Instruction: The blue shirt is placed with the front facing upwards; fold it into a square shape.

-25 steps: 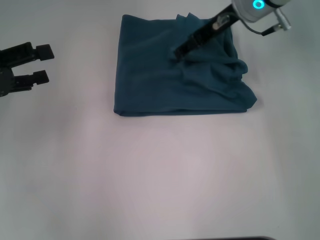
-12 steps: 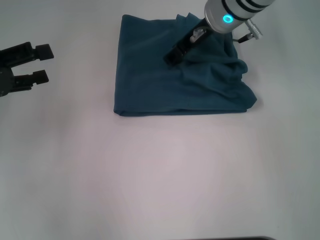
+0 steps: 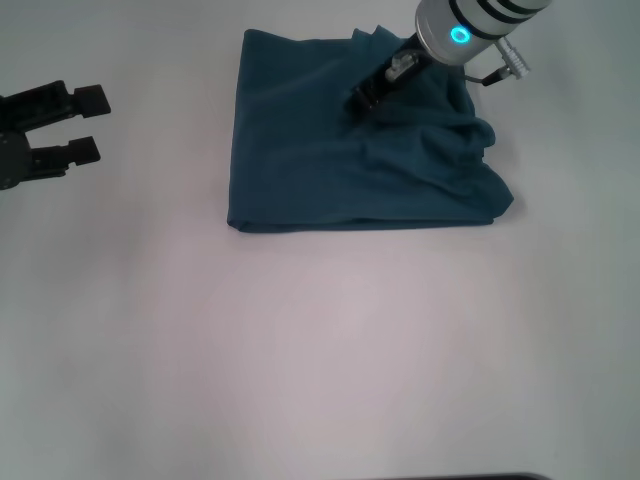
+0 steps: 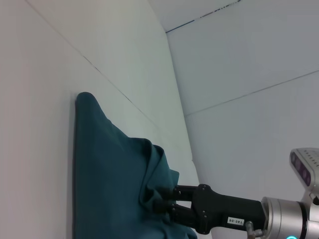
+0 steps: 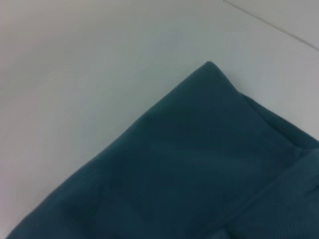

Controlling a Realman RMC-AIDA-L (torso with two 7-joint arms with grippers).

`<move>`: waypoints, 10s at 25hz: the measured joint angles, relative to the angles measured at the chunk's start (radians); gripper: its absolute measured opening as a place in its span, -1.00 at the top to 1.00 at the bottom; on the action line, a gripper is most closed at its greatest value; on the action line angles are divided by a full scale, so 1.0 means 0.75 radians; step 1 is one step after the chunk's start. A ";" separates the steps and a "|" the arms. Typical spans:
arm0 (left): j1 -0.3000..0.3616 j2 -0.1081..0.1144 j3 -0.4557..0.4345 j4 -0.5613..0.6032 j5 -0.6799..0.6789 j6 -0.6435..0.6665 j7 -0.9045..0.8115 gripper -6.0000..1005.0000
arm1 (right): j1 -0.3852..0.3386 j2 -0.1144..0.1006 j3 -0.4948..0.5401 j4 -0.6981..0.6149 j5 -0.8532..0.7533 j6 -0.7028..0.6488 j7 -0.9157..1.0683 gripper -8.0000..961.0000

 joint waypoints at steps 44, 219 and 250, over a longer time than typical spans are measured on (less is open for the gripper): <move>-0.002 -0.010 0.011 0.000 0.000 0.011 -0.007 -0.88 | -0.249 -0.004 0.239 -0.563 -0.432 -0.123 0.264 0.94; -0.369 -0.171 0.678 0.257 0.215 -0.795 -0.282 -0.62 | -0.764 -0.140 1.254 -0.196 0.601 -1.141 -1.007 -0.48; -0.130 -0.142 0.513 0.073 0.169 -0.448 -0.167 0.94 | -0.765 -0.140 1.268 -0.179 0.634 -1.138 -0.971 -0.47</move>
